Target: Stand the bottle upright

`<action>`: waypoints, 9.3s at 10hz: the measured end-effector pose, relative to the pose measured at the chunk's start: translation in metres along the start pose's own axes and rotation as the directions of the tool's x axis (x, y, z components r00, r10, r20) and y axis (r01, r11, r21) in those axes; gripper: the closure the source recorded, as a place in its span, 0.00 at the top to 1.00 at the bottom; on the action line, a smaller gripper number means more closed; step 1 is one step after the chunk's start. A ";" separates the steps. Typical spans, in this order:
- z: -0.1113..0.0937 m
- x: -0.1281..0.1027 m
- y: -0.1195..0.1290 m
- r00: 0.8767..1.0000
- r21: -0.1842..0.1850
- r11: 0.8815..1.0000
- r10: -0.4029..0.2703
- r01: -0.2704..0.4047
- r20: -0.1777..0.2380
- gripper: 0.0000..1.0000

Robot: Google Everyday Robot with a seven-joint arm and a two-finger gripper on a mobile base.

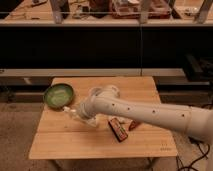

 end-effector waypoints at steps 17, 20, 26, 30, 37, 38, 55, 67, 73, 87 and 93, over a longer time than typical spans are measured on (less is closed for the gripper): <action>-0.027 0.010 -0.028 0.819 -0.049 0.987 0.100 -0.155 -0.565 0.01; -0.025 0.006 -0.040 0.797 -0.027 0.992 0.083 -0.123 -0.598 0.07; -0.023 -0.017 -0.042 0.776 -0.003 0.992 0.095 -0.123 -0.623 0.69; -0.025 -0.037 -0.041 0.784 -0.018 0.991 0.093 -0.132 -0.614 0.80; -0.040 -0.059 -0.043 0.848 -0.050 0.992 0.075 -0.119 -0.524 0.80; -0.041 -0.060 -0.044 0.859 -0.046 0.993 0.074 -0.113 -0.507 0.80; -0.008 -0.067 -0.035 0.905 -0.013 0.993 0.103 -0.119 -0.412 0.80; -0.018 -0.042 -0.047 0.963 0.067 0.992 0.120 -0.107 -0.241 0.00; -0.016 -0.022 -0.051 0.983 0.122 0.988 0.112 -0.095 -0.143 0.00; 0.002 -0.022 -0.054 0.994 0.162 0.981 0.109 -0.104 -0.021 0.80; -0.003 -0.018 -0.063 0.995 0.171 0.981 0.096 -0.088 -0.040 0.80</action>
